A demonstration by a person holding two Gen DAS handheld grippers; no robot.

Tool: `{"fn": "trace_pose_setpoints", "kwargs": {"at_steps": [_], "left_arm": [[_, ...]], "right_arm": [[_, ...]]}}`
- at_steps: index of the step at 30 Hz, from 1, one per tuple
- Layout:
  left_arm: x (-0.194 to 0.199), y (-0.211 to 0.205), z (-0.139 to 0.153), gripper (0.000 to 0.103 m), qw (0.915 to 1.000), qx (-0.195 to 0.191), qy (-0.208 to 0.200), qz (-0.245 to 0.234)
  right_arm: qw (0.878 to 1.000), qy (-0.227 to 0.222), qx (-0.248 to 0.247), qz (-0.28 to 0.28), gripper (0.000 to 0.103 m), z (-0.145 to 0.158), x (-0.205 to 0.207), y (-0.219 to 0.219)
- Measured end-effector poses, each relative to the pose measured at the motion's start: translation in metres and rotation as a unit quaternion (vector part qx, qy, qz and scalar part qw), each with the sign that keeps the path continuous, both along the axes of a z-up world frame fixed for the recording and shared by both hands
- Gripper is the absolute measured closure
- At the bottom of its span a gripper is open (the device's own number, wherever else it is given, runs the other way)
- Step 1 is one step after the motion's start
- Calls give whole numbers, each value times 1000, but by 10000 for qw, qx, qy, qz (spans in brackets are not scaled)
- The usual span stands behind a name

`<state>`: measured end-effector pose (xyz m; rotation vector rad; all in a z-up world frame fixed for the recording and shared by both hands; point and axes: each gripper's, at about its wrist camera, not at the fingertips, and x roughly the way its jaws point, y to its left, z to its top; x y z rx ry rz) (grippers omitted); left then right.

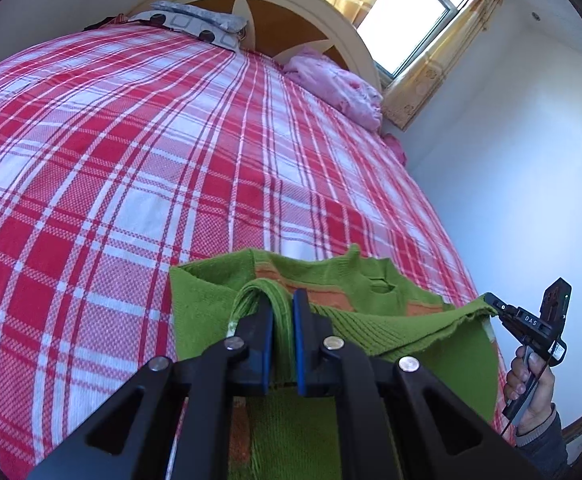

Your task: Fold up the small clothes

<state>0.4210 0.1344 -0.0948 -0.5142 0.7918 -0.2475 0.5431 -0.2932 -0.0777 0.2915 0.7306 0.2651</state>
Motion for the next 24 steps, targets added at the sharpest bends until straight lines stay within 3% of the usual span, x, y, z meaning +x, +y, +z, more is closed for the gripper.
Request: {"fn": "trace_pose_setpoints", "kwargs": {"at_steps": [6,7,8,9,10,11,13,18,21,24], "left_arm": [[19,-10,-9,85,9993,327,146,101],[19,-11,-10,79,9991,347,203,111],[17,-11,-10,73,9992,336,214,103],[13,-11,-10,68,9992,325,190,102],[6,-11,-8,56,9990,384,160,159],[-1,-12,-6,44,9986,472,101,226],[-12,-14,-5,39,9975,647,12,286],[-37,-24,-20,39,9952,897,234,305],[-55,-23,-26,39,9952,849,293,380],[-68,-24,-22,50,9955,868,183,329]], "right_arm": [[9987,310,-342,-211,98,-26,31,4],[9973,496,-487,-249,91,-34,36,6],[9948,661,-691,-360,69,-40,38,7],[9932,728,-813,-414,55,-44,37,8],[9934,701,-823,-389,39,-45,33,8],[9943,628,-788,-334,37,-45,28,8],[9940,507,-908,-333,37,-40,16,7],[9952,192,-944,-179,37,-23,-16,11],[9944,119,-1039,153,37,-22,-38,24],[9891,211,-1422,313,37,-33,-58,33]]}}
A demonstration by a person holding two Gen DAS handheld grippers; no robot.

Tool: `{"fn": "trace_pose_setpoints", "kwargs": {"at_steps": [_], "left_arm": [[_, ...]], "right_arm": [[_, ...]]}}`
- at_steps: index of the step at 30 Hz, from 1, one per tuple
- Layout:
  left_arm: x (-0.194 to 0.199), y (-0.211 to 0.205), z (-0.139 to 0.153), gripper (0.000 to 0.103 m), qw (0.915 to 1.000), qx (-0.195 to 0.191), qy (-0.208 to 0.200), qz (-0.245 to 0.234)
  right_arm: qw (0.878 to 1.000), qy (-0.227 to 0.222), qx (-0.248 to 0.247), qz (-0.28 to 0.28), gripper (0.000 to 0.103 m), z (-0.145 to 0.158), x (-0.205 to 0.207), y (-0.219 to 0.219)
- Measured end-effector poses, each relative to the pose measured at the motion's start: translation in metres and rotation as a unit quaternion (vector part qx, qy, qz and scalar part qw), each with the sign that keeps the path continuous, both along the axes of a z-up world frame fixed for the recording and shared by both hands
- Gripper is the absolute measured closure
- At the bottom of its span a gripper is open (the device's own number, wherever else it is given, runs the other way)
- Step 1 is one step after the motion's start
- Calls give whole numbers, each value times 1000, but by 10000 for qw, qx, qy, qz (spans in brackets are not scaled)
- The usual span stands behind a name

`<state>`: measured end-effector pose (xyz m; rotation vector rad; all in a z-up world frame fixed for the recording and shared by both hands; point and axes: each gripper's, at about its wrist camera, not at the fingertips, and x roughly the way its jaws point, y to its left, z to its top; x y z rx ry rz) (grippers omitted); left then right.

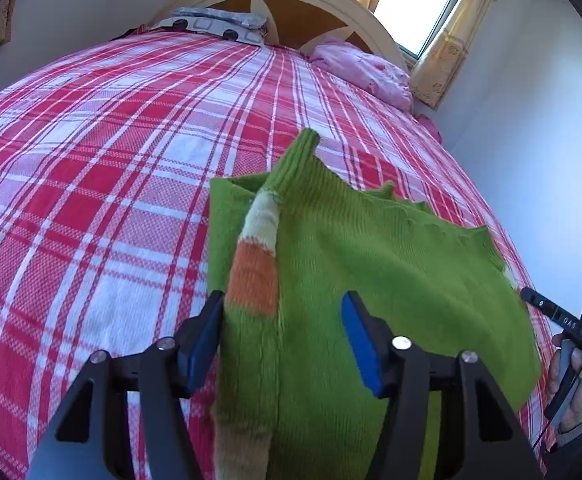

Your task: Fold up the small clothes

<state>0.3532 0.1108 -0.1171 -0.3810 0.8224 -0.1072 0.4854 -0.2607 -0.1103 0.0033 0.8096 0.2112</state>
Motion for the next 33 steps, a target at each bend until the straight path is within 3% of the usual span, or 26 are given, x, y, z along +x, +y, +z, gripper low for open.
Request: {"fn": "trace_pose_setpoints", "kwargs": {"at_steps": [2,10,12,14,17,20,21,22,27,29,33], "left_arm": [[-7,0,1,60,10000,66,4,-32],[-39,8,5,60,9995,-262,-134,-88],[-46,9,5,60,9994,-299,-173,-70],[-52,9,3,60,9988,-424,-215,-130],[-56,10,-2,60,9991,-379,-153,-129],[-59,14,-7,60,9982,-579,-113,-110],[-61,15,-7,65,9984,-550,-133,-88],[-62,14,-5,83,9985,-494,-194,-103],[-66,10,0,93,9981,-418,-326,-310],[-67,7,3,98,9981,-342,-385,-349],[-78,19,11,98,9931,-987,-489,-398]], "right_arm": [[9997,60,-206,-96,37,-7,-9,-4],[9994,229,114,-232,37,-17,-52,-31],[9993,268,203,-172,43,-19,-60,-32],[9988,333,351,-110,63,-21,-64,-34],[9975,441,546,-125,64,-24,-65,-37],[9970,448,625,-99,64,-25,-70,-37],[9968,451,650,-82,64,-26,-73,-37],[9970,434,645,-66,67,-26,-75,-36],[9978,298,599,8,83,-22,-78,-36],[9979,261,597,16,97,-21,-77,-35],[9979,28,650,59,97,-9,-89,-37]]}}
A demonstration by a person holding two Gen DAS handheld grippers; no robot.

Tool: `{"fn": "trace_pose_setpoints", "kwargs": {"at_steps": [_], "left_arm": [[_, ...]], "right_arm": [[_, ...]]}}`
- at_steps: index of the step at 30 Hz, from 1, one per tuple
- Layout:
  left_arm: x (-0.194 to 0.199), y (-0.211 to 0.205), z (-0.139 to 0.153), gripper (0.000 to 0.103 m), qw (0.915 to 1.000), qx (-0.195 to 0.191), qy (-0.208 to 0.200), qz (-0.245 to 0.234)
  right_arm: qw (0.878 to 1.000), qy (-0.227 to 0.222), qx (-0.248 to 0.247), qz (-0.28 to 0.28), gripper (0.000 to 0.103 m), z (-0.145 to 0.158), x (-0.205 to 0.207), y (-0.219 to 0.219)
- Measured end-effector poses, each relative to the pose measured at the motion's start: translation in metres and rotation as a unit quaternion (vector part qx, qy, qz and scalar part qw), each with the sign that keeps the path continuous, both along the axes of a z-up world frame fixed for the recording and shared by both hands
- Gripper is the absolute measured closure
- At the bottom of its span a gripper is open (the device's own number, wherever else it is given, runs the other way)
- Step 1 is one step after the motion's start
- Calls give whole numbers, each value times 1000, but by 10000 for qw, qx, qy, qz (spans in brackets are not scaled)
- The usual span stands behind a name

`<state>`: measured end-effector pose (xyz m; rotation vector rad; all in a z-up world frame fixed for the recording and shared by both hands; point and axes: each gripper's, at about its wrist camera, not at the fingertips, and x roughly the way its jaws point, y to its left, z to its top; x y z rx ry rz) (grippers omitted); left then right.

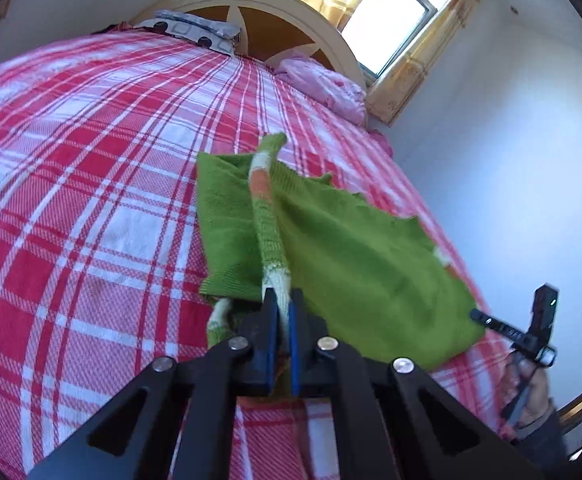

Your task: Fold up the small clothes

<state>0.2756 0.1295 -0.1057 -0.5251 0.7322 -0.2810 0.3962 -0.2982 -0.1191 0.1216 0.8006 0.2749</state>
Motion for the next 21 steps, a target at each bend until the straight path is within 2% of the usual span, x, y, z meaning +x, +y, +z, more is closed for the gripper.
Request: {"fn": "trace_pose_setpoints", "kwargs": {"at_steps": [2,6,8,11,15,21], "left_arm": [[-6,5,0,98,10000,-33,6,30],[-5,14,-20,98,9994,-16,292,186],[-2,23,-34,98,9978,-295,503,321],[-5,30,-36,98,9962,-534,558,406],[-11,24,-39,98,9971,-411,605,217],[-17,20,-39,98,9973,-272,665,148]], "right_arm": [[10000,-34,57,18,97,3,-8,-4],[9997,231,28,17,97,-15,-10,-10],[9995,308,41,-47,97,-24,-5,-13],[9994,328,-44,-42,97,-23,-7,-10],[9992,306,-269,28,97,-24,-18,-9],[9994,324,32,-140,93,-24,-8,-14]]}}
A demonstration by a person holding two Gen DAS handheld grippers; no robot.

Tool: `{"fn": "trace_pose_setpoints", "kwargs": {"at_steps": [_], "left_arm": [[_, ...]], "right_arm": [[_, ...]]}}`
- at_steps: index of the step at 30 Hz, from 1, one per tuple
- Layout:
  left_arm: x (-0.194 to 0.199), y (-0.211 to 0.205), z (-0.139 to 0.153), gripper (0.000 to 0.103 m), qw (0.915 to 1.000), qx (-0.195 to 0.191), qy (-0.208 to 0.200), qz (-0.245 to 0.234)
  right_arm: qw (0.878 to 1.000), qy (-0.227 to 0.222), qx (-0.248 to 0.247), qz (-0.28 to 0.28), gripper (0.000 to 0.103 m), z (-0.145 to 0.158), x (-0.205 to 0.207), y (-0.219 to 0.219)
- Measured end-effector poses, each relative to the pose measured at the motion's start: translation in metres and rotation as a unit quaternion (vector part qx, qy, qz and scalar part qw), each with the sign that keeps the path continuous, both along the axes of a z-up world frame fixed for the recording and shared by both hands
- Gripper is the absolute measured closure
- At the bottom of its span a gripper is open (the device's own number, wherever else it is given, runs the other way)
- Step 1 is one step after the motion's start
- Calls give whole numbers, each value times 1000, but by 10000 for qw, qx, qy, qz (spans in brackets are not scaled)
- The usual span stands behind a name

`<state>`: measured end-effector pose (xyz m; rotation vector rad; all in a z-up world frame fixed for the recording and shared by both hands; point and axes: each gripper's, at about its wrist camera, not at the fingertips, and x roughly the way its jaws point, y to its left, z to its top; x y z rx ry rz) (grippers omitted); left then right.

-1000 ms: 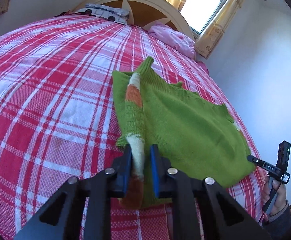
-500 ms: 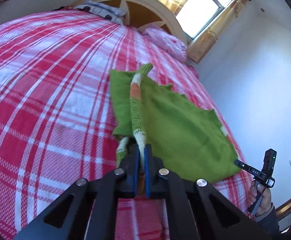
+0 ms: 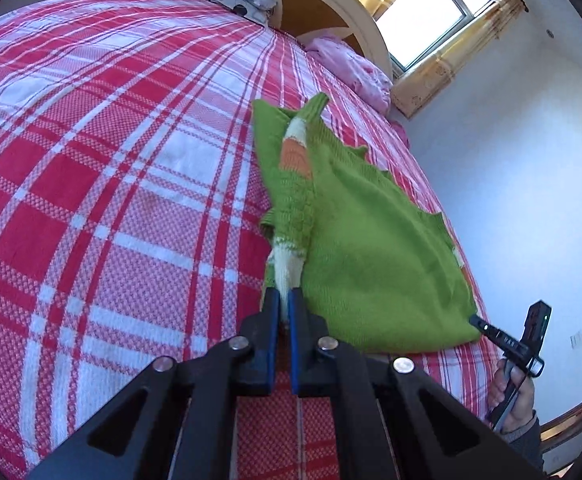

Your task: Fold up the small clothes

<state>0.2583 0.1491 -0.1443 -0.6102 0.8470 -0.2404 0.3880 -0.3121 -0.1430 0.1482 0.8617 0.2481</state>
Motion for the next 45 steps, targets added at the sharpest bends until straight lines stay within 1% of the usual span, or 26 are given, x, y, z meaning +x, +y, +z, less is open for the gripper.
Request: {"fn": "trace_pose_setpoints", "kwargs": {"at_steps": [1,2,4,5,7,9,11,12,14,15,16,17,20,21,23,25,26,28,30,33,38,39,40,43,44,45], "left_arm": [[-4,-1,1,98,10000,45,-20,-21],[-6,-1,1,98,9999,96,-30,-25],[-11,0,2,97,9998,171,-55,4],[-12,2,2,92,9998,194,-25,33],[-12,8,6,91,9995,271,-19,159],[-16,12,22,94,9971,606,-258,377],[-15,14,41,93,9938,805,-583,509],[-11,13,50,89,9924,862,-708,515],[5,6,63,73,9908,1017,-791,425],[15,1,68,67,9889,1128,-866,426],[28,-6,72,54,9863,1286,-937,441],[45,-12,74,48,9838,1464,-929,449],[93,-22,71,48,9810,1720,-775,450],[111,-26,66,48,9782,1911,-639,495],[130,-31,53,48,9711,2289,-334,593],[142,-33,30,48,9605,2698,198,645],[143,-32,19,47,9592,2735,402,601],[128,-24,14,45,9662,2478,223,674],[116,-19,14,42,9686,2401,222,615],[99,-14,12,40,9700,2362,153,555],[85,-16,14,35,9701,2310,146,733],[91,-21,14,35,9698,2306,164,774],[85,-19,14,35,9703,2273,173,814],[74,-16,13,33,9731,2144,172,831],[69,-15,13,33,9739,2104,154,844],[66,-14,13,32,9751,2046,145,841]], "right_arm": [[10000,29,34,-63,87,1,2,-1],[9999,31,48,-151,77,2,1,-2],[9997,-22,-50,-254,74,6,-1,-3],[9995,-37,-151,-260,74,8,-2,-1],[9981,-189,-479,-348,73,16,-7,4],[9962,-431,-668,-367,66,29,-12,11],[9954,-682,-625,-248,59,43,-16,19],[9952,-800,-555,-103,56,49,-15,27],[9950,-843,-489,217,49,54,-7,46],[9946,-832,-531,328,49,54,-1,55],[9937,-839,-609,436,49,53,6,68],[9930,-835,-655,513,49,51,12,77],[9921,-628,-711,823,49,40,33,111],[9913,-583,-762,897,49,36,38,122],[9892,-488,-904,1042,49,26,41,139],[9869,-350,-1094,1135,49,13,36,150],[9852,-257,-1232,1164,49,5,33,152],[9818,-302,-1432,1212,48,-6,18,150],[9794,-405,-1577,1198,48,-12,-1,145],[9820,-317,-1425,1199,48,-11,-13,134],[9843,-180,-1316,1163,48,-9,-14,129],[9856,-230,-1213,1157,48,-5,-16,127],[9877,-307,-1028,1139,48,1,-17,122],[9949,-544,-448,716,48,16,-8,94],[9970,-456,-270,565,48,16,-1,82],[9991,-187,-100,374,48,11,13,68]]}}
